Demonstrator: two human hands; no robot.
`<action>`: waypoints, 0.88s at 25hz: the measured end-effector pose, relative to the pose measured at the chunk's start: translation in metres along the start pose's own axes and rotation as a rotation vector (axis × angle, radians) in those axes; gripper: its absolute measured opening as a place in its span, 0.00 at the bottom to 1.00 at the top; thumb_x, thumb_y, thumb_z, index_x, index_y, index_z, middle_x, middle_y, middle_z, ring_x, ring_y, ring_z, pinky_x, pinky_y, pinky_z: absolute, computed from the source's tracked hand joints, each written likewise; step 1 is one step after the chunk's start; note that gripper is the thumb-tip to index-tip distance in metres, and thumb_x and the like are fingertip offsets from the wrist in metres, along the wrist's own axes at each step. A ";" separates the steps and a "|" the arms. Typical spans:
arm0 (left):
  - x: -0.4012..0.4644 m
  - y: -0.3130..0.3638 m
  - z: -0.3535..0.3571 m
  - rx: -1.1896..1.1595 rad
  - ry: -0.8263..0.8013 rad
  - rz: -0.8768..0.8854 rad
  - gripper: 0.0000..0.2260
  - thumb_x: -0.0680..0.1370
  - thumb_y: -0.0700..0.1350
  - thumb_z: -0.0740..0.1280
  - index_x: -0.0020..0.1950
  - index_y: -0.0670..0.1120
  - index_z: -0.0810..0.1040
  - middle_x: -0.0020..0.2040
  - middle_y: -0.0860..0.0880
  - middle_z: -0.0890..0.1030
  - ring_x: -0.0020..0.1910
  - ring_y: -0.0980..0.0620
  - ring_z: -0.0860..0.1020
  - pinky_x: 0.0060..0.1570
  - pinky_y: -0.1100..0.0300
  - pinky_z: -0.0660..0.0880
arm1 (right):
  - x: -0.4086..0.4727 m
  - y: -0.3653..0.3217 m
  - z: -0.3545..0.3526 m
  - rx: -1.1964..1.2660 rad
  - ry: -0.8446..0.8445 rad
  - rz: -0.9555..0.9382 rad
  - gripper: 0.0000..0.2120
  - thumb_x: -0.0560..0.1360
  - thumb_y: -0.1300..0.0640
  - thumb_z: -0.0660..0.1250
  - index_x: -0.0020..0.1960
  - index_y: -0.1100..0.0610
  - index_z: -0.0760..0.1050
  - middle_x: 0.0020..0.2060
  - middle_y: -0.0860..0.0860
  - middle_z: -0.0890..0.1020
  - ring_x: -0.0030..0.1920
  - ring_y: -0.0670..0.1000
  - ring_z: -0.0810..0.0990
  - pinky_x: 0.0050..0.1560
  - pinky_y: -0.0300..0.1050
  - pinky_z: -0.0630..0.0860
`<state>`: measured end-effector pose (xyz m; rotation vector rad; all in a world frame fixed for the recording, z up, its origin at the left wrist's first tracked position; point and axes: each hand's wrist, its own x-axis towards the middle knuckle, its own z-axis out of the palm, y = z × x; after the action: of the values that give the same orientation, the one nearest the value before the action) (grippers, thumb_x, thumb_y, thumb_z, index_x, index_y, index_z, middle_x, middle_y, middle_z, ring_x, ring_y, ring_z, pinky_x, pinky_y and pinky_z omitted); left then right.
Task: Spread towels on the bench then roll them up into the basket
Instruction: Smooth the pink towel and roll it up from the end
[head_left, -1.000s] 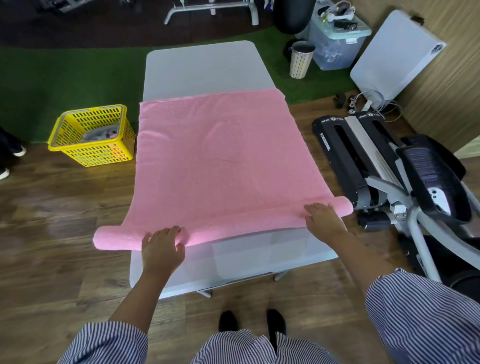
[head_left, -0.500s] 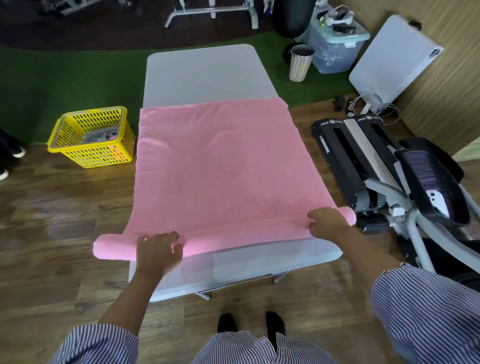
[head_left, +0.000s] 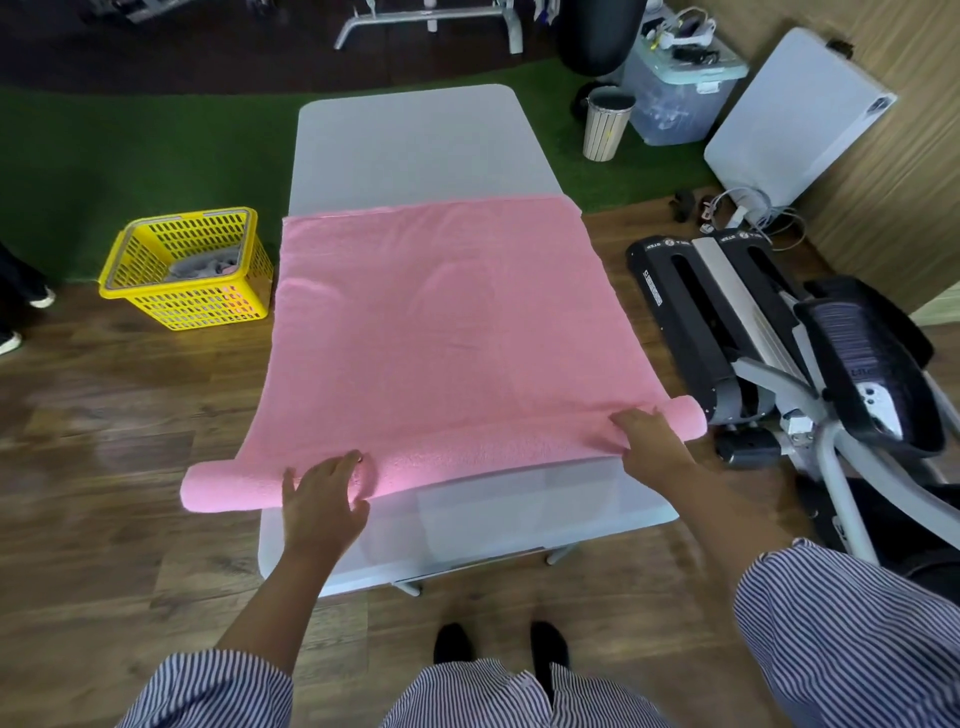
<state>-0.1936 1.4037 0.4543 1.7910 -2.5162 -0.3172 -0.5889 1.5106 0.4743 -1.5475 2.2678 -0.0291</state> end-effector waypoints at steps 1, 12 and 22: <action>-0.001 0.001 -0.001 -0.006 0.021 0.011 0.22 0.68 0.42 0.74 0.61 0.46 0.78 0.51 0.48 0.83 0.52 0.47 0.81 0.64 0.36 0.64 | 0.000 0.000 -0.001 -0.020 -0.006 0.005 0.23 0.70 0.69 0.61 0.65 0.60 0.69 0.63 0.54 0.74 0.65 0.55 0.70 0.73 0.46 0.48; 0.001 -0.040 -0.007 -0.021 0.125 0.001 0.25 0.71 0.61 0.60 0.59 0.46 0.77 0.59 0.48 0.79 0.56 0.45 0.79 0.64 0.36 0.64 | 0.004 0.000 -0.008 0.141 0.134 0.019 0.14 0.75 0.67 0.58 0.59 0.62 0.75 0.56 0.58 0.78 0.56 0.60 0.76 0.64 0.56 0.68; -0.011 -0.025 -0.007 0.097 0.083 -0.016 0.16 0.64 0.46 0.74 0.51 0.44 0.79 0.38 0.48 0.82 0.38 0.45 0.81 0.55 0.37 0.70 | -0.007 0.002 0.000 0.017 0.056 0.010 0.17 0.74 0.58 0.64 0.62 0.58 0.72 0.57 0.52 0.77 0.57 0.55 0.74 0.67 0.50 0.63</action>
<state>-0.1655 1.4049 0.4570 1.8184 -2.5016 -0.1211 -0.5881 1.5177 0.4762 -1.5450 2.3119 -0.0901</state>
